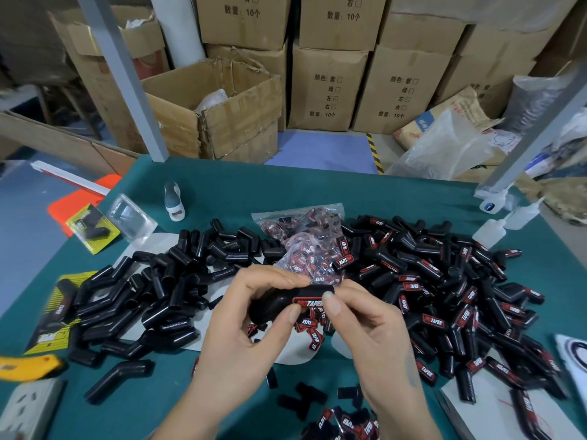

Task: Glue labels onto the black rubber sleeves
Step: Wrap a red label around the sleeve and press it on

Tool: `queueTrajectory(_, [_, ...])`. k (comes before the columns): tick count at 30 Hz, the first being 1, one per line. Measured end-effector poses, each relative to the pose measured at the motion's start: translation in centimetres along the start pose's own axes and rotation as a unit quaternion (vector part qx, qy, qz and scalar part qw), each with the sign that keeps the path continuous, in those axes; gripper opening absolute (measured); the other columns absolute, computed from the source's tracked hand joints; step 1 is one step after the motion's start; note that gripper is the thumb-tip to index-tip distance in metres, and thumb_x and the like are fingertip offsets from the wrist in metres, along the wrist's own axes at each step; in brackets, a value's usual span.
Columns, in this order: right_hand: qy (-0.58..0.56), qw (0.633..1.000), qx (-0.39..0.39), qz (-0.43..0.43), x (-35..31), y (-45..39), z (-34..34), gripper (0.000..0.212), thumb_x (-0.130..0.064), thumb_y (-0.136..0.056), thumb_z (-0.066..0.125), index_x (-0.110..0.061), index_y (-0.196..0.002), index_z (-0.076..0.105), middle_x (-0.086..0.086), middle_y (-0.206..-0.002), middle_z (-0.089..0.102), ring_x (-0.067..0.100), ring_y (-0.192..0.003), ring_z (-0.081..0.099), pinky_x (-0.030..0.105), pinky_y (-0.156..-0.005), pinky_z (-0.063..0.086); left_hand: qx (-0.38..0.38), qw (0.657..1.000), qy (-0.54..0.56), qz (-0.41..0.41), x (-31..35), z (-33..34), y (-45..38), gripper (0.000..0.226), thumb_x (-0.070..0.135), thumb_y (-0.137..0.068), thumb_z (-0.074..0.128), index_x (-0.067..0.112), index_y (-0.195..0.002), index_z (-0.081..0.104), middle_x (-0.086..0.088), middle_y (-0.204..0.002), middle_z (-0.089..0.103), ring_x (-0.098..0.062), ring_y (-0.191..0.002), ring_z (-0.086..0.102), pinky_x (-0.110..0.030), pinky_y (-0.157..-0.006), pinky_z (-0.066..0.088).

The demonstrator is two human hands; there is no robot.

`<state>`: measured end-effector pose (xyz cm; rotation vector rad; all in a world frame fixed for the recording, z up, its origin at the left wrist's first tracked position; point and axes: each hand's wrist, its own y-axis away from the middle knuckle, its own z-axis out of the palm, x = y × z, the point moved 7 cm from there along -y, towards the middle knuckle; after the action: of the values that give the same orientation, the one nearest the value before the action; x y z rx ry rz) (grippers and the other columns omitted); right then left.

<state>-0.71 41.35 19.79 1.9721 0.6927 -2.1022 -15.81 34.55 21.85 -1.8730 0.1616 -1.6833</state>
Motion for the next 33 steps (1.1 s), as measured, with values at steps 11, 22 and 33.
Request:
queueTrajectory(11, [0.049, 0.996, 0.048, -0.056, -0.6, 0.6, 1.5, 0.036, -0.059, -0.097, 0.062, -0.027, -0.085, 0.074, 0.005, -0.072, 0.049, 0.014, -0.066, 0.044, 0.025, -0.062, 0.038, 0.039, 0.996, 0.045, -0.061, -1.3, -0.3, -0.2, 0.011, 0.041, -0.091, 0.078, 0.035, -0.1, 0.082, 0.002, -0.107, 0.078, -0.02, -0.1, 0.073, -0.019, -0.075, 0.056])
queueTrajectory(22, [0.028, 0.999, 0.035, -0.015, -0.4, 0.3, 1.6, 0.03, -0.053, -0.095, 0.064, -0.034, -0.073, 0.072, -0.011, -0.07, 0.045, 0.006, -0.067, 0.042, 0.016, -0.065, 0.035, 0.02, 0.998, 0.03, -0.047, -0.7, -0.6, -0.4, 0.016, 0.039, -0.095, 0.074, 0.033, -0.106, 0.084, 0.003, -0.11, 0.079, -0.017, -0.1, 0.075, -0.024, -0.066, 0.059])
queueTrajectory(33, [0.026, 0.999, 0.029, -0.001, 0.3, 0.5, 1.4, 0.04, -0.062, -0.095, 0.063, -0.029, -0.076, 0.076, -0.001, -0.075, 0.056, 0.013, -0.074, 0.053, 0.026, -0.069, 0.044, -0.006, 1.0, -0.014, 0.007, -0.4, 0.7, 0.2, 0.018, 0.029, -0.104, 0.065, 0.028, -0.112, 0.081, 0.006, -0.116, 0.076, -0.022, -0.095, 0.073, -0.029, -0.068, 0.061])
